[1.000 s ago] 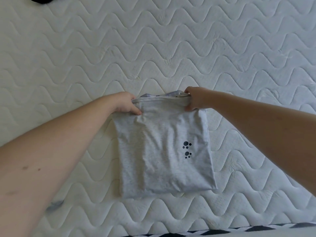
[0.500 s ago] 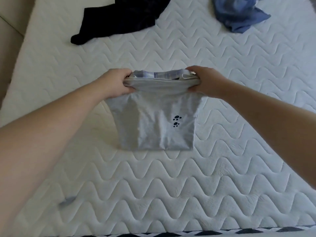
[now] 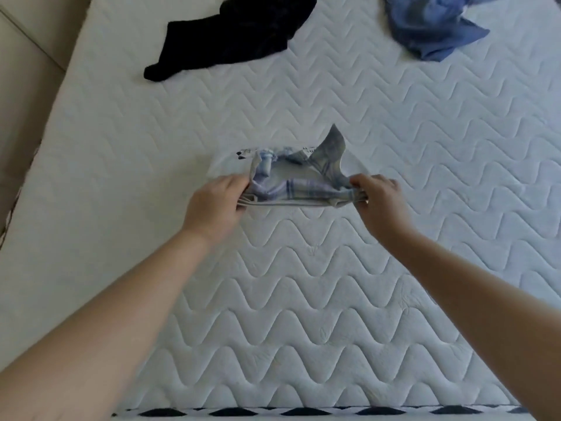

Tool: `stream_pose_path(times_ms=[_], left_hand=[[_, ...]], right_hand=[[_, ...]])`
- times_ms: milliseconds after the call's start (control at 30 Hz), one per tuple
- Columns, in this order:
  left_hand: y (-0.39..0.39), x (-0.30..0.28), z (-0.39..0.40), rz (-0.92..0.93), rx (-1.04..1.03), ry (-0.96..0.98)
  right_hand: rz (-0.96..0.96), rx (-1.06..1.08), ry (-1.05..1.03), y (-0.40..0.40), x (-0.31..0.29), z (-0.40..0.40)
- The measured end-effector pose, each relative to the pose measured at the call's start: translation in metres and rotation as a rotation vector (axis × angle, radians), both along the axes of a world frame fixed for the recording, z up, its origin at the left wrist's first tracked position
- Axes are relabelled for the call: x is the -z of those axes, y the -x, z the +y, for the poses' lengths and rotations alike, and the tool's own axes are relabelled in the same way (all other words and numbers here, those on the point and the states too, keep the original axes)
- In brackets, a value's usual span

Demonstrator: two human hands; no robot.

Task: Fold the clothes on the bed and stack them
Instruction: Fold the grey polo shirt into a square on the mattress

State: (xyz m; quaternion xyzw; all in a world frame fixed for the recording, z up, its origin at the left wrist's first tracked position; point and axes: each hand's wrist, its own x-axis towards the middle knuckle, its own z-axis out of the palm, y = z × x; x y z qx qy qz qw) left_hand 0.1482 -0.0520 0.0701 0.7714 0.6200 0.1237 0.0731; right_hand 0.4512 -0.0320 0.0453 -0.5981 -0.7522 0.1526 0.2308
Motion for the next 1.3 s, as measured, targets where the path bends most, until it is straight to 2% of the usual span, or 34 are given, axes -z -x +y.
stream_pose_path(times_ms=[200,267,367,433,500,600,667,867,967,1033,1133,1233,1300], left_hand=[[-0.027,0.11,-0.128,0.046,0.158,0.041],[-0.032,0.135,-0.16,0.05,0.137,0.071],[-0.038,0.151,-0.192,0.172,0.058,0.268],[-0.043,0.153,-0.208,0.187,0.011,0.399],[-0.052,0.149,-0.216,0.122,-0.059,0.416],[-0.068,0.143,-0.211,0.007,-0.162,0.331],[-0.078,0.141,-0.2,-0.054,-0.21,0.295],[-0.083,0.145,-0.163,0.002,-0.226,0.389],[-0.077,0.153,-0.15,0.0,-0.19,0.366],[-0.073,0.156,-0.142,-0.071,-0.16,0.352],[-0.065,0.16,-0.134,-0.28,-0.13,0.409],[-0.058,0.16,-0.127,-0.517,-0.312,0.595],[-0.057,0.161,-0.123,-0.533,-0.348,0.624]], right_hand=[[-0.075,-0.037,0.197,-0.015,0.09,-0.124],[-0.106,-0.033,0.267,-0.019,0.107,-0.154],[-0.179,-0.043,0.389,-0.019,0.123,-0.182],[-0.205,-0.045,0.52,-0.017,0.126,-0.194],[-0.154,-0.003,0.593,-0.014,0.125,-0.198],[-0.019,0.151,0.603,-0.002,0.117,-0.193],[0.005,0.17,0.614,0.006,0.114,-0.187],[0.054,0.129,0.616,0.021,0.115,-0.168],[0.067,0.133,0.631,0.027,0.115,-0.16],[0.122,0.173,0.687,0.027,0.114,-0.153],[0.184,0.197,0.756,0.023,0.112,-0.141],[0.282,0.22,0.83,0.022,0.111,-0.135],[0.406,0.299,0.871,0.023,0.111,-0.133]])
